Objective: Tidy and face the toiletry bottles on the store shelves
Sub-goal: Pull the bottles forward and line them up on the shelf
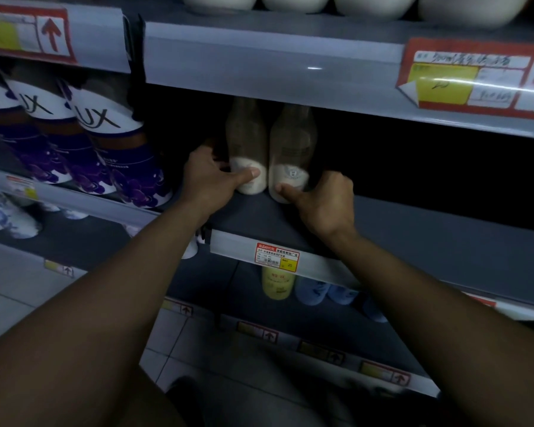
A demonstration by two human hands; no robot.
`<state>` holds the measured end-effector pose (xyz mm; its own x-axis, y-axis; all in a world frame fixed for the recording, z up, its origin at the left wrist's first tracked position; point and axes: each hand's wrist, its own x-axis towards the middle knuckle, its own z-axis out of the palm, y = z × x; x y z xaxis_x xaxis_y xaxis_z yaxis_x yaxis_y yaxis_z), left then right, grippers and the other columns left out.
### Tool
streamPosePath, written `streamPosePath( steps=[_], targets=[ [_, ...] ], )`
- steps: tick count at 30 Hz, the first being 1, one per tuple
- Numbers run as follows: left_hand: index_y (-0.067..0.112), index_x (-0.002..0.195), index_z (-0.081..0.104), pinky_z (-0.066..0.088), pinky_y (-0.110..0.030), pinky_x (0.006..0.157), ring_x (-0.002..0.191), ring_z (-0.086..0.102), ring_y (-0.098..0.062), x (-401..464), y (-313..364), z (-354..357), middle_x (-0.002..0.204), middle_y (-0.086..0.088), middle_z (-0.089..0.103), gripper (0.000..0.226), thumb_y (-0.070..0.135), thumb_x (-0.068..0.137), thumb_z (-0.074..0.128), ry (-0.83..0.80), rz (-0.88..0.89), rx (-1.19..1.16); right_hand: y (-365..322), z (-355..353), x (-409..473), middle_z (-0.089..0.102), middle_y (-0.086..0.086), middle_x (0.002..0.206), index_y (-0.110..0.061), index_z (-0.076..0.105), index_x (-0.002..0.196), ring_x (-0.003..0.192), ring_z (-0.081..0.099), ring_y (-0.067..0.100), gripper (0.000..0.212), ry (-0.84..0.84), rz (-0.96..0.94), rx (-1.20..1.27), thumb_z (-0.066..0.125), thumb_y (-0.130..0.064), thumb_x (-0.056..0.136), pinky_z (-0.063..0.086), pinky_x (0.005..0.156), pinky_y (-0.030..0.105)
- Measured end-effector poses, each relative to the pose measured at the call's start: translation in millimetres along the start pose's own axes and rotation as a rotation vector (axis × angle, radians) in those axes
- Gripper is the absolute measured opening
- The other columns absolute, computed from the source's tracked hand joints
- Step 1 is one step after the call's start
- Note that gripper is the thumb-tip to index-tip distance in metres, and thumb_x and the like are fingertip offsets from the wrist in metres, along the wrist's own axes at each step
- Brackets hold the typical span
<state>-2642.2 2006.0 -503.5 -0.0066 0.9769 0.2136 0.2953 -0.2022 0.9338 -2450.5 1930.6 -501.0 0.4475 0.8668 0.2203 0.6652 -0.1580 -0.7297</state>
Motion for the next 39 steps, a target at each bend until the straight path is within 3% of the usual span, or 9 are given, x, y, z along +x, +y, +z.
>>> streamPosePath(
  steps=[7, 14, 18, 21, 24, 28, 31, 34, 39],
  targets=[
    [0.008, 0.124, 0.067, 0.063, -0.033, 0.087, 0.098, 0.074, -0.013, -0.8, 3.5, 7.4, 0.116, -0.004, 0.075, 0.063, 0.021, 0.07, 0.096, 0.08, -0.01, 0.037, -3.7, 8.4, 3.0, 0.077, 0.013, 0.093, -0.006, 0.076, 0.091, 0.086, 0.074, 0.028, 0.06, 0.014, 0.024, 0.043, 0.085, -0.061, 0.071, 0.061, 0.073, 0.043],
    [0.011, 0.122, 0.064, 0.061, -0.032, 0.087, 0.1, 0.072, -0.016, -5.3, 5.8, 6.0, 0.111, 0.001, 0.07, 0.06, 0.02, 0.071, 0.095, 0.076, -0.004, 0.077, 2.2, 12.1, 0.2, 0.072, 0.018, 0.087, 0.0, 0.07, 0.084, 0.08, 0.07, 0.031, 0.063, 0.021, -0.017, -0.018, 0.083, -0.061, 0.075, 0.051, 0.062, 0.038],
    [0.007, 0.128, 0.061, 0.061, -0.04, 0.093, 0.104, 0.071, -0.018, -7.5, 10.8, -1.9, 0.114, 0.0, 0.068, 0.065, 0.011, 0.073, 0.093, 0.027, -0.013, 0.121, 4.6, 9.2, -5.8, 0.068, 0.02, 0.106, -0.001, 0.066, 0.105, 0.099, 0.066, 0.035, 0.064, -0.026, -0.034, -0.02, 0.085, -0.054, 0.077, 0.056, 0.083, 0.044],
    [0.005, 0.134, 0.057, 0.057, -0.032, 0.088, 0.101, 0.067, -0.015, -12.8, 19.1, -10.9, 0.114, 0.003, 0.062, 0.067, 0.011, 0.076, 0.091, 0.009, 0.01, 0.192, 4.2, 0.5, -9.1, 0.068, 0.02, 0.112, -0.001, 0.066, 0.112, 0.106, 0.065, 0.036, 0.061, -0.047, -0.072, -0.016, 0.085, -0.048, 0.079, 0.055, 0.09, 0.045],
    [0.017, 0.116, 0.061, 0.057, -0.027, 0.078, 0.087, 0.068, -0.009, -19.4, 22.2, -21.9, 0.11, 0.002, 0.067, 0.047, 0.014, 0.078, 0.089, -0.005, 0.059, 0.242, 4.2, -11.9, -16.6, 0.07, 0.018, 0.117, -0.003, 0.064, 0.12, 0.111, 0.064, 0.035, 0.054, -0.059, -0.116, -0.003, 0.084, -0.038, 0.083, 0.052, 0.092, 0.038],
    [0.014, 0.114, 0.07, 0.059, -0.03, 0.084, 0.086, 0.071, -0.014, -34.6, 29.9, -35.0, 0.106, 0.0, 0.071, 0.036, 0.008, 0.082, 0.084, -0.048, 0.121, 0.315, -0.2, -29.1, -30.1, 0.072, 0.009, 0.115, -0.01, 0.064, 0.123, 0.106, 0.069, 0.026, 0.044, -0.077, -0.16, 0.052, 0.081, -0.03, 0.087, 0.048, 0.085, 0.025],
    [0.019, 0.109, 0.074, 0.059, -0.027, 0.083, 0.084, 0.072, -0.008, -47.2, 42.1, -44.2, 0.099, 0.004, 0.073, 0.032, 0.001, 0.083, 0.078, -0.079, 0.201, 0.345, -3.3, -43.6, -39.0, 0.074, 0.0, 0.106, -0.016, 0.063, 0.124, 0.098, 0.072, 0.017, 0.042, -0.068, -0.208, 0.099, 0.079, -0.03, 0.088, 0.057, 0.09, 0.036],
    [0.023, 0.101, 0.073, 0.053, -0.009, 0.077, 0.077, 0.067, 0.006, -61.9, 58.0, -56.0, 0.091, 0.015, 0.071, 0.038, -0.01, 0.084, 0.068, -0.059, 0.248, 0.303, -4.4, -63.8, -50.0, 0.072, -0.012, 0.096, -0.023, 0.061, 0.124, 0.092, 0.07, 0.009, 0.038, -0.034, -0.295, 0.116, 0.076, -0.029, 0.09, 0.06, 0.086, 0.04],
    [0.027, 0.099, 0.075, 0.052, -0.009, 0.074, 0.084, 0.069, -0.004, -89.6, 90.5, -70.9, 0.089, 0.01, 0.075, 0.036, -0.006, 0.087, 0.067, 0.009, 0.259, 0.225, -8.5, -103.0, -70.4, 0.067, -0.022, 0.088, -0.028, 0.065, 0.116, 0.087, 0.067, 0.001, 0.025, 0.011, -0.449, 0.12, 0.071, -0.025, 0.092, 0.059, 0.075, 0.034]
  ],
)
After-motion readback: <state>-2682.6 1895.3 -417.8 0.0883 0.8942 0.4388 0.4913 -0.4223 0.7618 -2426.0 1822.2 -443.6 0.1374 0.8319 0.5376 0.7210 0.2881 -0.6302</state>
